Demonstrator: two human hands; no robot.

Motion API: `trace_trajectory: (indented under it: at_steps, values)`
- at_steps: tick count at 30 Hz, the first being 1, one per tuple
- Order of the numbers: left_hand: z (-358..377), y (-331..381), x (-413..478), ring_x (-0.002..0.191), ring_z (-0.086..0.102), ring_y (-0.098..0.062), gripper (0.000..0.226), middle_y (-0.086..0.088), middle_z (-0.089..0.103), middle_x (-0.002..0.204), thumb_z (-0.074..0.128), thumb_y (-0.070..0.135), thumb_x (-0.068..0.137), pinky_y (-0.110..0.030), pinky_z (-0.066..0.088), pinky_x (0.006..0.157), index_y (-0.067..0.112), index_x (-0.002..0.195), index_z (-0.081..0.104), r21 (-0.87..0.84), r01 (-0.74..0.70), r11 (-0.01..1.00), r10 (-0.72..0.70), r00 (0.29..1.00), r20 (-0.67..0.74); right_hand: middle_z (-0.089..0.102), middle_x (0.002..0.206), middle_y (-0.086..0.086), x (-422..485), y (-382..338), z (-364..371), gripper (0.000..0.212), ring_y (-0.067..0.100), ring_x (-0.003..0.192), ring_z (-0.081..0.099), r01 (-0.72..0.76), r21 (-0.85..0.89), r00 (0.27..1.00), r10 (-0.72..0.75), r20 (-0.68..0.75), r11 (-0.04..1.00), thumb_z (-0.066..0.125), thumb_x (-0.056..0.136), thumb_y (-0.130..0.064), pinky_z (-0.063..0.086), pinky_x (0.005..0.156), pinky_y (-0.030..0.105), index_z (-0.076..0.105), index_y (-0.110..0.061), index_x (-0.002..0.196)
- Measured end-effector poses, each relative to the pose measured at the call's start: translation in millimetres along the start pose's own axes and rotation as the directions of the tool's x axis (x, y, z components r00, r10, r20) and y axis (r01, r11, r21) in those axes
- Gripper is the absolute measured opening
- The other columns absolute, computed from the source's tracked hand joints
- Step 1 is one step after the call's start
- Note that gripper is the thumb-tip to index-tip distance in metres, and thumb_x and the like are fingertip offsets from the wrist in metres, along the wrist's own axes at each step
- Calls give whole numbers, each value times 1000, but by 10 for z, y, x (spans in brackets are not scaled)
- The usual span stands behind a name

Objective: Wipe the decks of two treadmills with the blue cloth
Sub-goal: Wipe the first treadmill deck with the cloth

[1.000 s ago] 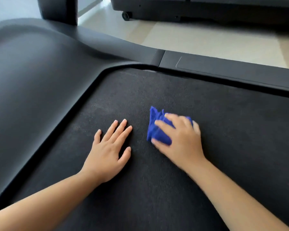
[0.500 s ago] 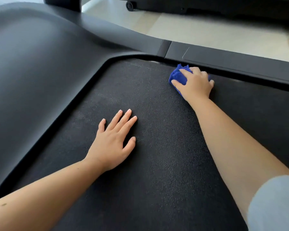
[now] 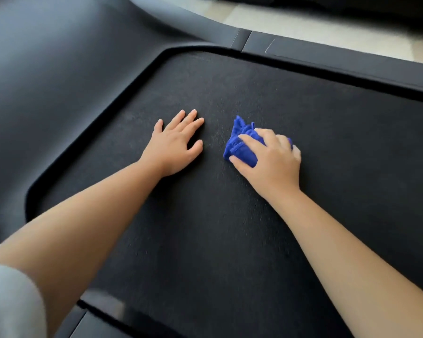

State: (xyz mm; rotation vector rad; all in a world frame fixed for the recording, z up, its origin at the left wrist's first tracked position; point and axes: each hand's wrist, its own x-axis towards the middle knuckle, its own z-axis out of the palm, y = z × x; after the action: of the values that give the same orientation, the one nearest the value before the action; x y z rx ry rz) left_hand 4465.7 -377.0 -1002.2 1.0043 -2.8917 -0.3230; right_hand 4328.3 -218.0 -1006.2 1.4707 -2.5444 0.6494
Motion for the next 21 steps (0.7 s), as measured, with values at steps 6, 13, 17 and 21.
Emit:
trace_trajectory:
  at_steps: [6, 13, 17, 21]
  values:
    - [-48, 1, -203, 141, 10, -11, 50, 9, 17, 154, 35, 38, 97, -38, 7, 115, 26, 144, 27, -27, 39, 999, -40, 998, -39, 55, 127, 4, -581, -242, -161, 46, 29, 112, 50, 6, -1, 999, -6, 40, 1000, 65, 79, -51, 32, 96, 55, 63, -28, 120]
    - [-6, -58, -1209, 142, 8, -13, 51, 8, 14, 154, 35, 35, 98, -39, 6, 114, 22, 146, 23, 0, -9, 1000, 9, 999, -37, 64, 112, 4, -1237, -501, -314, 50, 29, 96, 61, 49, 3, 999, -49, 10, 999, 46, 73, -57, 46, 83, 59, 70, -27, 104]
    - [-24, -143, -1512, 142, 8, -12, 55, 8, 13, 154, 28, 44, 95, -36, 5, 113, 24, 146, 22, -5, -46, 999, 46, 999, -6, 63, 113, 3, -1559, -581, -382, 50, 27, 98, 60, 86, 6, 996, -86, 7, 996, 44, 72, -57, 46, 83, 57, 69, -28, 105]
    - [-44, -241, -1678, 142, 6, -9, 60, 11, 11, 154, 20, 50, 91, -35, 5, 113, 25, 146, 21, 2, -64, 998, 64, 998, 19, 63, 115, 2, -1707, -630, -403, 49, 25, 99, 58, 98, 24, 995, -98, -1, 995, 47, 72, -57, 46, 84, 57, 69, -28, 106]
